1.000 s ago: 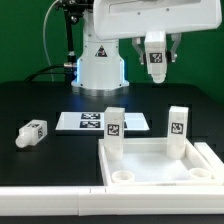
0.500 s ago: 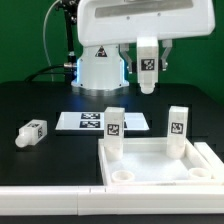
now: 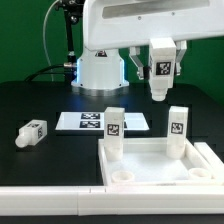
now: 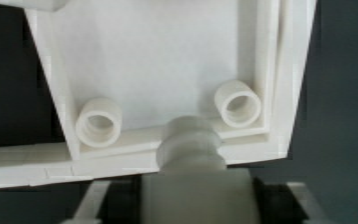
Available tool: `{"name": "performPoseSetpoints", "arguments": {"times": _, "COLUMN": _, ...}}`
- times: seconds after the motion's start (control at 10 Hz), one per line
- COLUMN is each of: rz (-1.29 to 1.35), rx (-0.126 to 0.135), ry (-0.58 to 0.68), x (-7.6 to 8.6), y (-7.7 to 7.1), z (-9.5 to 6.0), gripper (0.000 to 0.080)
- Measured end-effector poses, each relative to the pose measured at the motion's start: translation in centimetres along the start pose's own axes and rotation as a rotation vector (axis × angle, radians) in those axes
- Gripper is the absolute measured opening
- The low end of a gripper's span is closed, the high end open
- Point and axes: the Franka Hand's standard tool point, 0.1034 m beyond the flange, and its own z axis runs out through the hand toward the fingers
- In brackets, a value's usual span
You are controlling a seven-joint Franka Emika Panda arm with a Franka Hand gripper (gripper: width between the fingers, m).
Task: Assemble square table
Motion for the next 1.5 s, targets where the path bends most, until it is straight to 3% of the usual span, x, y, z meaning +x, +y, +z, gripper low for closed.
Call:
{"name": "performPoseSetpoints", "arguments": {"times": 0.1, "rz": -0.003, "rx": -0.002, "ry": 0.002, "x": 0.0, "y": 0.0, "z": 0.2, "gripper": 0.0284}}
{"name": "performPoseSetpoints", "arguments": {"times": 0.2, "rz": -0.052, "rx": -0.022, "ry": 0.055, "x": 0.3, "y": 0.1, "z": 1.0, "gripper": 0.0284}}
{"name": "performPoseSetpoints", "arguments": {"times": 0.4, "rz": -0.264, "rx": -0.070, "ry": 0.147, "x": 2.2, "y": -0.9, "z": 3.4, "gripper": 0.0284}}
{"name": "performPoseSetpoints", "arguments": {"times": 0.5, "rz": -0.294, "rx": -0.074, "ry": 0.144, "x": 2.5, "y": -1.7, "z": 4.4, "gripper": 0.0284}}
{"name": "performPoseSetpoints", "arguments": {"times": 0.9, "rz": -0.283, "rx": -0.076, "ry": 0.142, "x": 2.4, "y": -1.2, "z": 4.3, "gripper": 0.0284}}
{"name": "performPoseSetpoints", "arguments": {"times": 1.1, "rz": -0.264, "rx": -0.071, "ry": 0.148, "x": 2.1, "y": -1.3, "z": 5.2, "gripper": 0.0284}}
{"name": "performPoseSetpoints", "arguments": {"times": 1.3, "rz": -0.221, "rx": -0.034, "ry": 0.139, "x": 2.6, "y": -3.3, "z": 6.4, "gripper": 0.0285}}
{"name": "performPoseSetpoints", "arguments": {"times": 1.4, "rz": -0.219, "rx": -0.028, "ry": 0.146, "x": 3.0, "y": -3.9, "z": 6.3, "gripper": 0.0285}}
{"name": "performPoseSetpoints", "arguments": {"times": 1.5, "rz": -0.216, "rx": -0.030, "ry": 0.143, "x": 2.8, "y": -3.6, "z": 6.4, "gripper": 0.0285}}
